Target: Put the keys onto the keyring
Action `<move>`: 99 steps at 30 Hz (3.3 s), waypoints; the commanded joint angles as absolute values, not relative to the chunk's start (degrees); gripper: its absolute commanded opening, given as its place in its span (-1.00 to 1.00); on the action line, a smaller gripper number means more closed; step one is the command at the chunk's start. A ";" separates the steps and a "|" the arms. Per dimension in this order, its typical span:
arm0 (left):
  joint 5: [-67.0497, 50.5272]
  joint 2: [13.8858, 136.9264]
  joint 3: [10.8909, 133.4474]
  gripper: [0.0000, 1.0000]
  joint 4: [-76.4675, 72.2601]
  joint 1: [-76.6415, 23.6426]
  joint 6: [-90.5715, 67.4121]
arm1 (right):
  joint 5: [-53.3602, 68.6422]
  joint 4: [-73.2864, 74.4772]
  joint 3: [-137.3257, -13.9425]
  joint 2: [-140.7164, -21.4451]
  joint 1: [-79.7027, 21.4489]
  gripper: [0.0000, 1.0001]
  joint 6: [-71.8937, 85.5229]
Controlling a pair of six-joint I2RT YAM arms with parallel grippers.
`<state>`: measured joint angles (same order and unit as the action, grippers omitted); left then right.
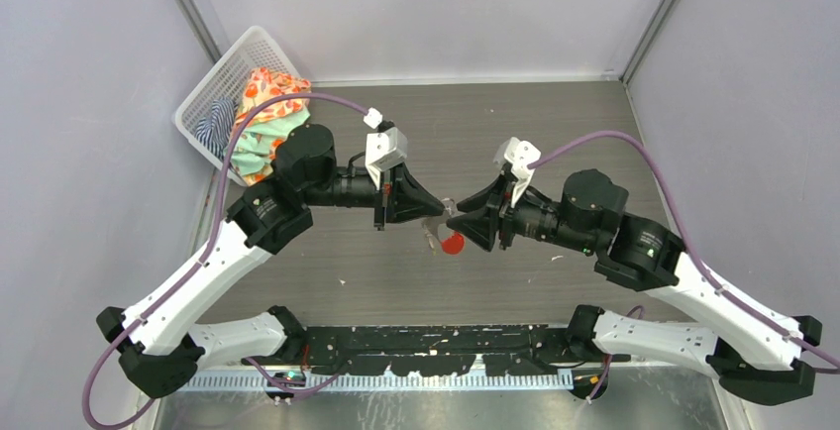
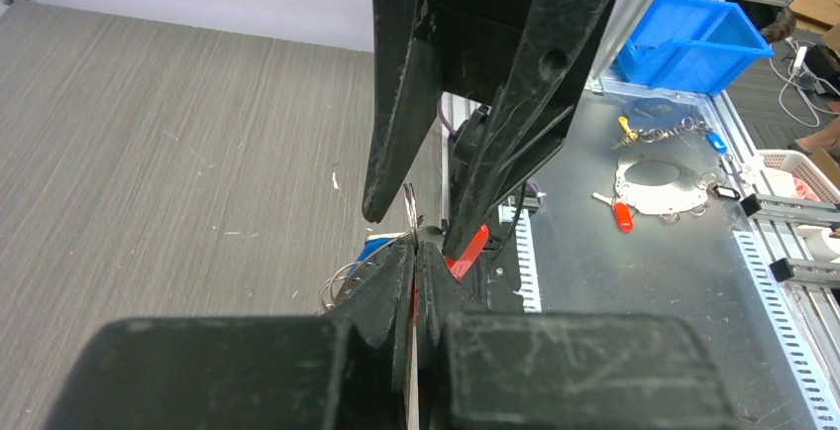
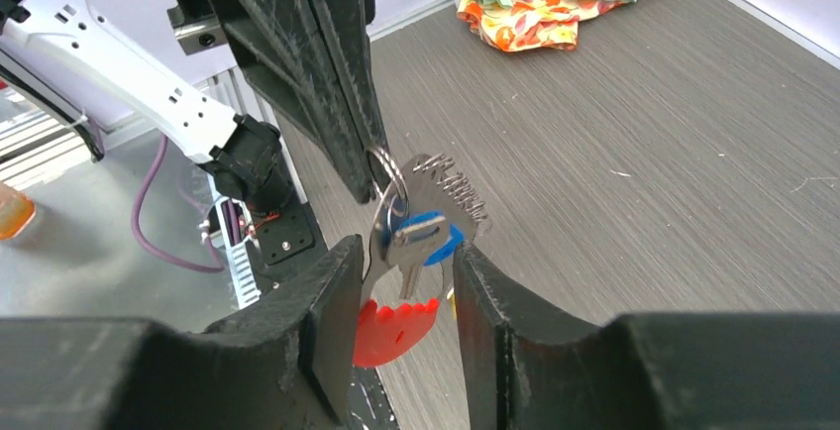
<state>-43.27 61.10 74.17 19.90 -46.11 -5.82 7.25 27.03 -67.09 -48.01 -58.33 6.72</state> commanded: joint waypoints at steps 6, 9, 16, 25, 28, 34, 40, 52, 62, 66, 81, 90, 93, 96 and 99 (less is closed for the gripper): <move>-45.52 59.17 73.86 -0.99 15.38 -45.88 -6.81 | 7.00 17.06 -65.63 -49.21 -58.40 -0.53 8.23; -45.57 58.98 73.60 -0.99 15.38 -45.84 -6.65 | 7.47 16.71 -65.75 -48.62 -58.39 -0.67 8.55; -45.73 58.30 71.91 -0.99 15.72 -45.83 -4.36 | 7.77 17.81 -68.09 -47.13 -58.38 -0.78 9.25; -45.21 57.74 71.63 -0.99 16.78 -45.79 -3.66 | 5.04 14.80 -64.67 -42.54 -58.36 -0.30 12.02; -43.36 57.74 71.92 -0.99 16.15 -45.62 -4.32 | 5.09 17.01 -62.44 -41.06 -58.38 0.01 13.57; -35.54 58.57 72.52 -0.99 14.92 -45.56 -5.53 | 4.50 19.21 -58.26 -41.63 -58.49 0.90 17.67; -27.11 58.88 71.81 -0.99 14.94 -45.54 -5.82 | 1.15 17.70 -57.11 -44.08 -59.20 1.00 19.42; -26.90 59.84 72.45 -0.99 14.62 -45.53 -6.58 | -6.30 14.66 -56.61 -48.78 -59.90 0.90 10.83; -27.11 59.07 72.75 -0.99 15.12 -45.28 -6.13 | -7.52 15.12 -57.81 -52.87 -59.86 -0.79 4.39; -24.05 58.06 71.58 -0.99 15.35 -45.00 -5.07 | -9.95 19.32 -57.95 -50.36 -59.89 -0.98 4.50; -12.94 66.70 82.70 0.99 42.17 -34.19 -2.36 | -22.07 61.59 -86.98 -68.36 -58.39 -0.71 -4.37; -23.26 89.64 109.25 1.00 75.60 -14.31 6.73 | -28.79 54.34 -90.21 -80.31 -50.11 -0.99 -11.30; -22.66 90.83 109.56 1.00 78.51 -11.46 9.66 | -32.03 50.56 -89.98 -83.87 -48.58 -0.99 -15.45; -21.57 89.84 108.11 0.99 77.86 -9.93 11.09 | -34.05 47.21 -90.33 -88.44 -47.39 -0.98 -22.23; -19.47 91.05 108.79 1.00 80.18 -9.67 12.96 | -36.07 44.79 -91.88 -94.18 -45.57 -0.99 -29.93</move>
